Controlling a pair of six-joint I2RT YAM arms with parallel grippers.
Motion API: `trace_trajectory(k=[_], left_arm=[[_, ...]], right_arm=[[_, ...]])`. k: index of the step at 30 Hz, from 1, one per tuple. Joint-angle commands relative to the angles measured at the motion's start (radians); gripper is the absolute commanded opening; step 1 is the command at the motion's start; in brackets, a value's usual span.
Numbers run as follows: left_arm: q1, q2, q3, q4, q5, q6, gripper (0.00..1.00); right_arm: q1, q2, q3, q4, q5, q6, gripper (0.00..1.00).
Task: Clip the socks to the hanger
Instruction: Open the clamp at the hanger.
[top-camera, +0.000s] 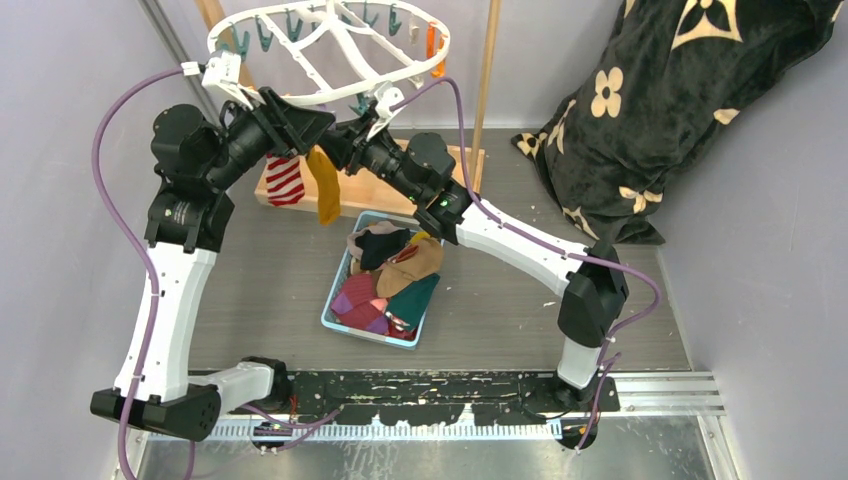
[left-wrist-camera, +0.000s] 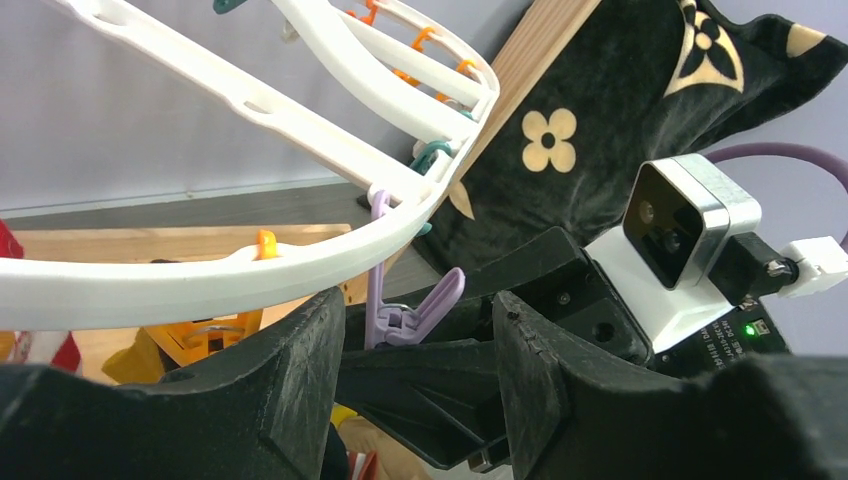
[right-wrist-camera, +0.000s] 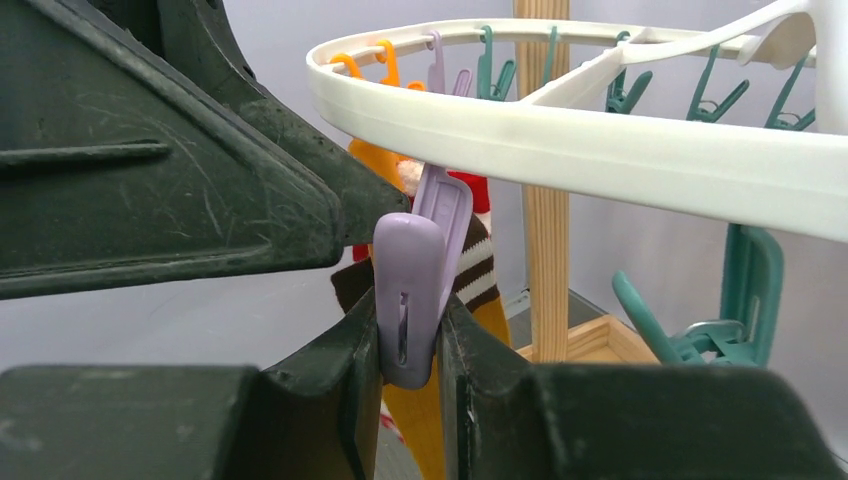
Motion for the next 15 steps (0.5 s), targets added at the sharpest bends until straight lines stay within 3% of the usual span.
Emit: trace_trajectory(k=[1,10,15], left_arm=[[0.005,-0.004,0.001,0.043,-0.014,0.014,0.57],[0.005,0.05,0.005,0.069,-0.005,-0.01,0.54],[0.005,0.069,0.013,0.082,-0.003,-0.021,0.48]], right_arm=[[0.028,-0.069,0.037,0.025,-0.119,0.013,0.01],[0.028,-0.064,0.044,0.017,-0.122,0.019,0.01],[0.028,-0.06,0.049,0.011,-0.128,0.021,0.01]])
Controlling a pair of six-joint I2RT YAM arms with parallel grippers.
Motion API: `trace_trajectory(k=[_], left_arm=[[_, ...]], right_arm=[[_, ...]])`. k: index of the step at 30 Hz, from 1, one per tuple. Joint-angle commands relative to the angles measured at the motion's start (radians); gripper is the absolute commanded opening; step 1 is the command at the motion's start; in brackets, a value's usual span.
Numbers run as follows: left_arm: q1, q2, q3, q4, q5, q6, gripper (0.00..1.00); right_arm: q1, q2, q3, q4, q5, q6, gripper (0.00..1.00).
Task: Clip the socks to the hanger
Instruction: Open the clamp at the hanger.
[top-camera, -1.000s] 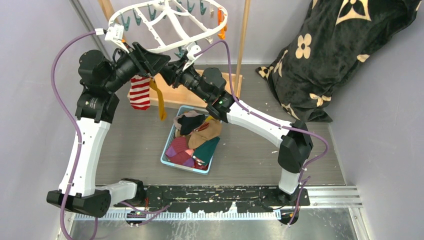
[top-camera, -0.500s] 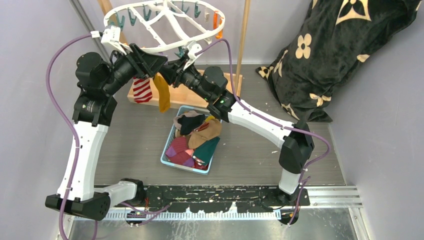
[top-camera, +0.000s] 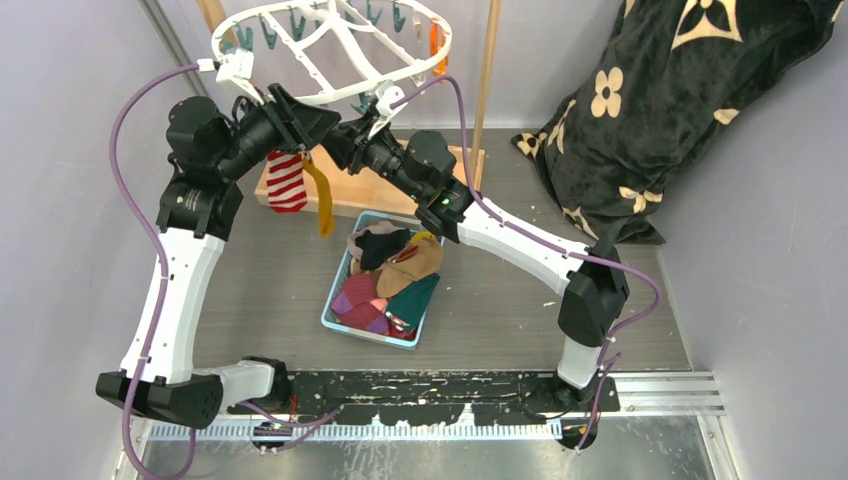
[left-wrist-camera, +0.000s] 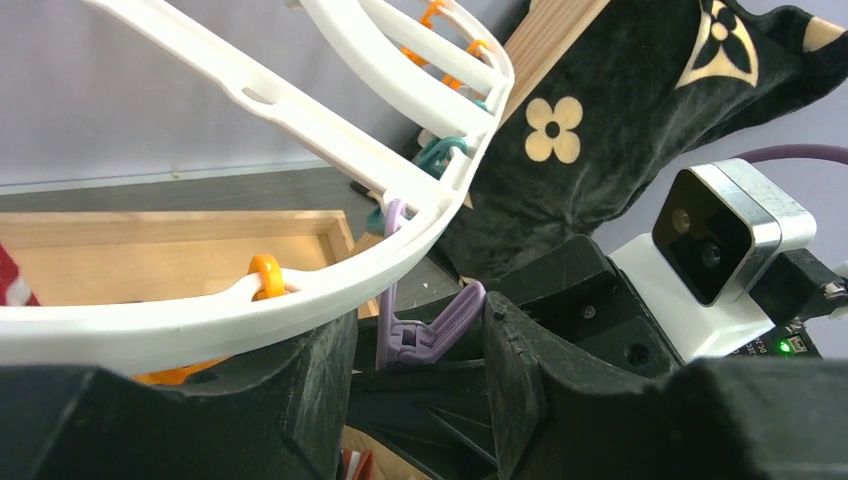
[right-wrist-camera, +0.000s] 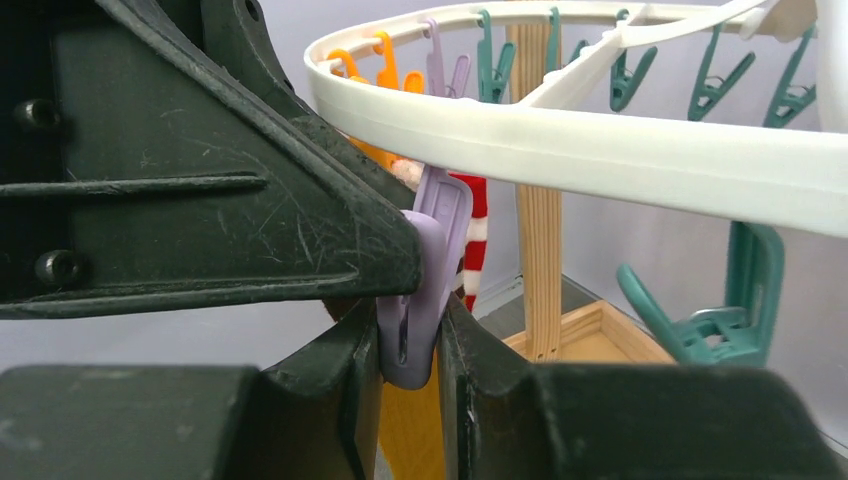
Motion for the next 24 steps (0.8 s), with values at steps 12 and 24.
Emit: trace_trajectory(k=[12,24], left_arm=[[0.005,-0.005,-0.024,0.075,0.066,0.032,0.55],[0.005,0.006,-0.021,0.128,0.037,0.034,0.39]], right_arm=[[0.036,-0.045,0.074,0.019,-0.141,0.028,0.01],[0.037,-0.043,0.08,0.003,-0.15,0.037,0.01]])
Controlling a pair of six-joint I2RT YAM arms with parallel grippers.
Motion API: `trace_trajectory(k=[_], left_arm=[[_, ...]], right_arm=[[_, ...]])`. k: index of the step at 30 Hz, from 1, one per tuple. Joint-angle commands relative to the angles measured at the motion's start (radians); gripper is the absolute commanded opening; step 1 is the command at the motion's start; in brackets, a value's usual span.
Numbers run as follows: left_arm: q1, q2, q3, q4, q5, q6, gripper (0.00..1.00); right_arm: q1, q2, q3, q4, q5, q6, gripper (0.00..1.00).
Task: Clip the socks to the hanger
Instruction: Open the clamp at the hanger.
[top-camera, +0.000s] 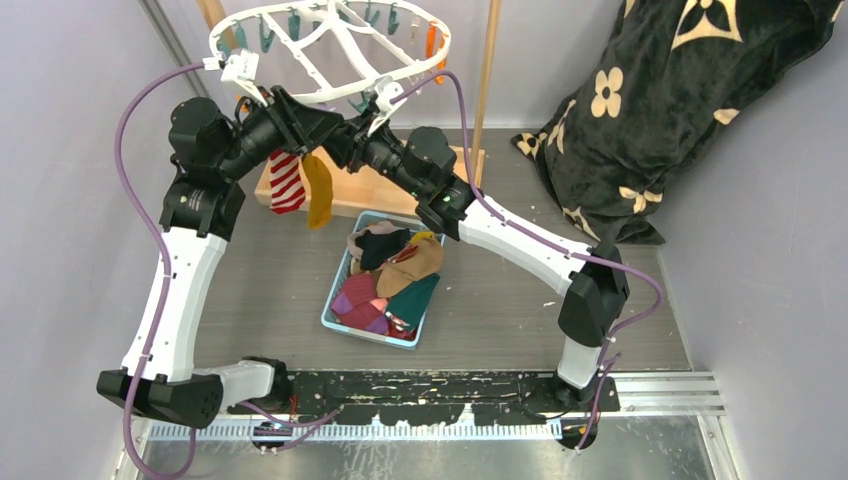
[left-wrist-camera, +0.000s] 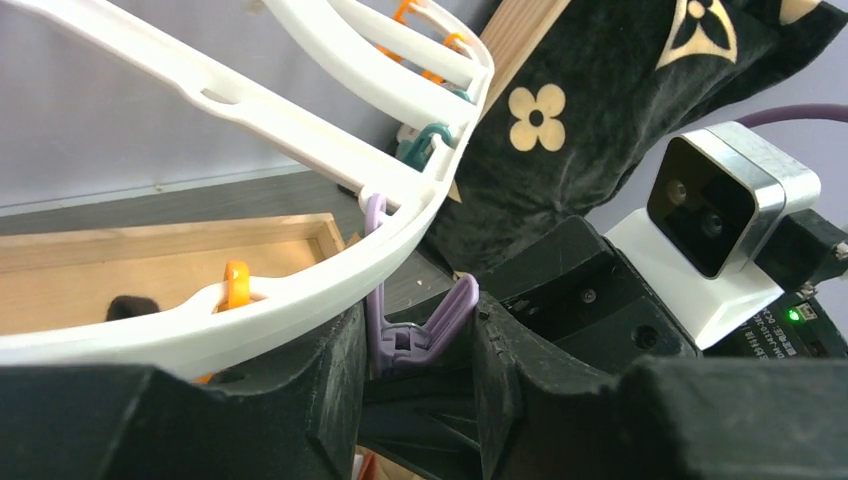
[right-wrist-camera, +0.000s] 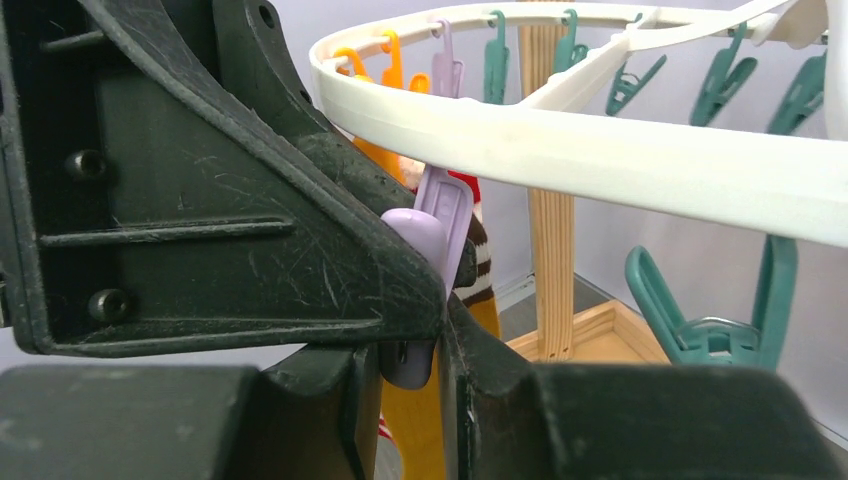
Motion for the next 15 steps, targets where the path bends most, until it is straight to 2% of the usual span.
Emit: trace_trajectory(k=[1,5,7,11,13,15], left_arm=[[0.004,0.003,0.0,0.083,-0.034,0.019,0.37],[0.005,0.014,0.005,0.097,-0.057,0.02,0.31],[0.004,0.02,0.012,0.104,-0.058,0.021,0.22],[0.005,0.019,0.014,0.102,-0.096,0.038,0.02],[0.005,0.014,0.012,0.096,-0.122,0.051,0.0],[0.004,0.006,0.011,0.091,-0.145,0.06,0.0]], right_arm=[[0.039,-0.042,0.052,0.042,-0.139,0.019,0.01],[0.04,-0.036,0.069,0.02,-0.16,0.025,0.01],[0.039,-0.035,0.07,0.019,-0.168,0.03,0.04],[0.039,-0.047,0.054,0.028,-0.161,0.048,0.38],[0.039,-0.068,0.033,0.03,-0.143,0.051,0.59],[0.039,-0.099,-0.004,0.035,-0.115,0.035,0.67]])
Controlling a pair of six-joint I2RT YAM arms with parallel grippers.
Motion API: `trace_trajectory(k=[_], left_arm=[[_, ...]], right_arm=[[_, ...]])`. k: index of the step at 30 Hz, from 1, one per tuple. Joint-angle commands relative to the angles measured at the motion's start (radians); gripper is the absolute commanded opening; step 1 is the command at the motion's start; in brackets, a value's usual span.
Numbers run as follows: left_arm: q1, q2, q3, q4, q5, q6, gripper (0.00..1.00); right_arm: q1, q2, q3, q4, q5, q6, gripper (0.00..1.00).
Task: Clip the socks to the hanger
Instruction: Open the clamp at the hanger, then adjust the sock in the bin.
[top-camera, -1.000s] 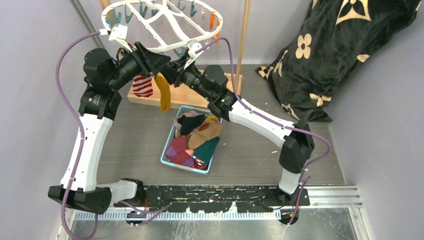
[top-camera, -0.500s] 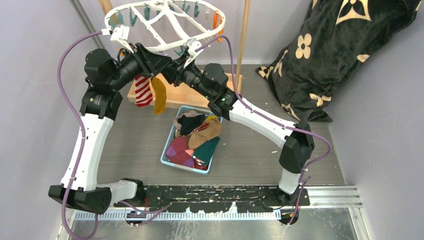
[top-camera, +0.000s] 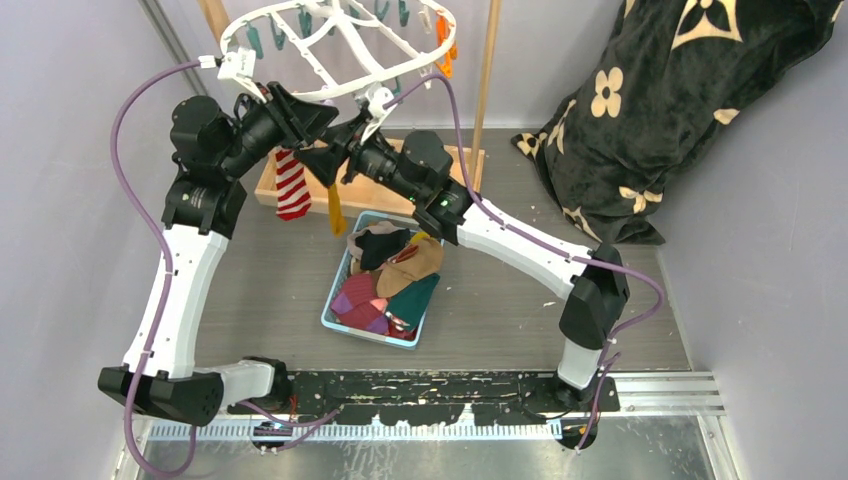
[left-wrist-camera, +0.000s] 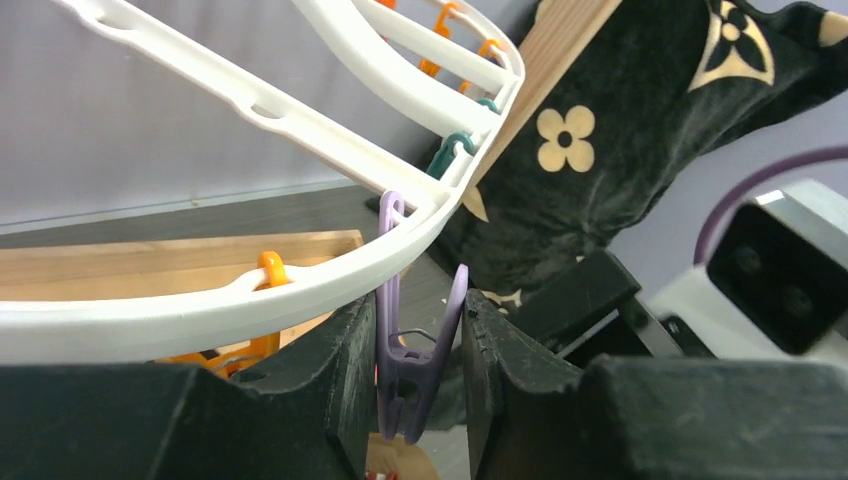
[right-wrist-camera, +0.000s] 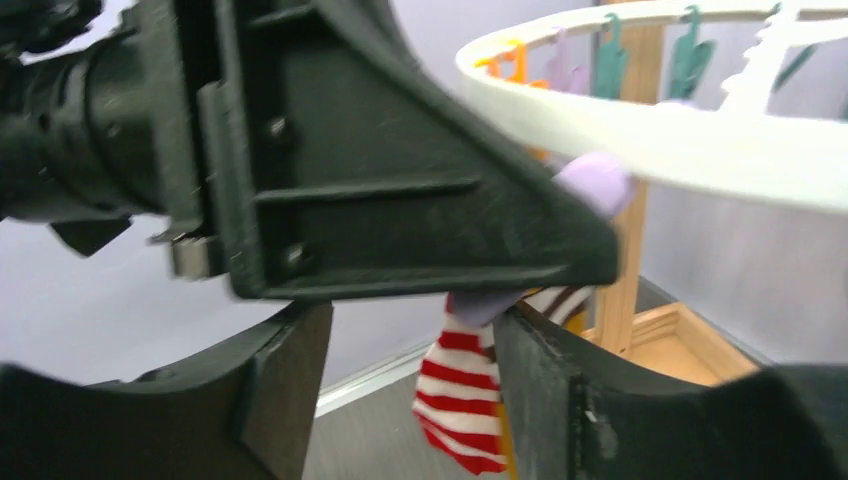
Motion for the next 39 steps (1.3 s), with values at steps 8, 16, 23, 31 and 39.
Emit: trace_trajectory(k=[8,16,23,31,39], left_arm=[[0.005,-0.015,0.01,0.044,-0.115,0.047,0.0],[0.005,-0.028,0.007,0.028,-0.127,0.044,0.0],[0.006,-0.041,-0.005,-0.004,-0.147,-0.005,0.0],[0.005,-0.047,0.012,-0.015,-0.127,-0.062,0.0],[0.006,-0.054,0.003,-0.008,-0.135,-0.09,0.0]], right_arm=[[0.004,-0.306,-0.277,0.027,0.099,-0.041,0.72],[0.003,-0.488,-0.524,-0.185,0.265,-0.05,0.65],[0.004,-0.571,-0.7,-0.285,0.391,0.069,0.59],[0.004,-0.592,-0.784,-0.402,0.421,0.152,0.58],[0.004,-0.551,-0.799,-0.455,0.324,0.259,0.57]])
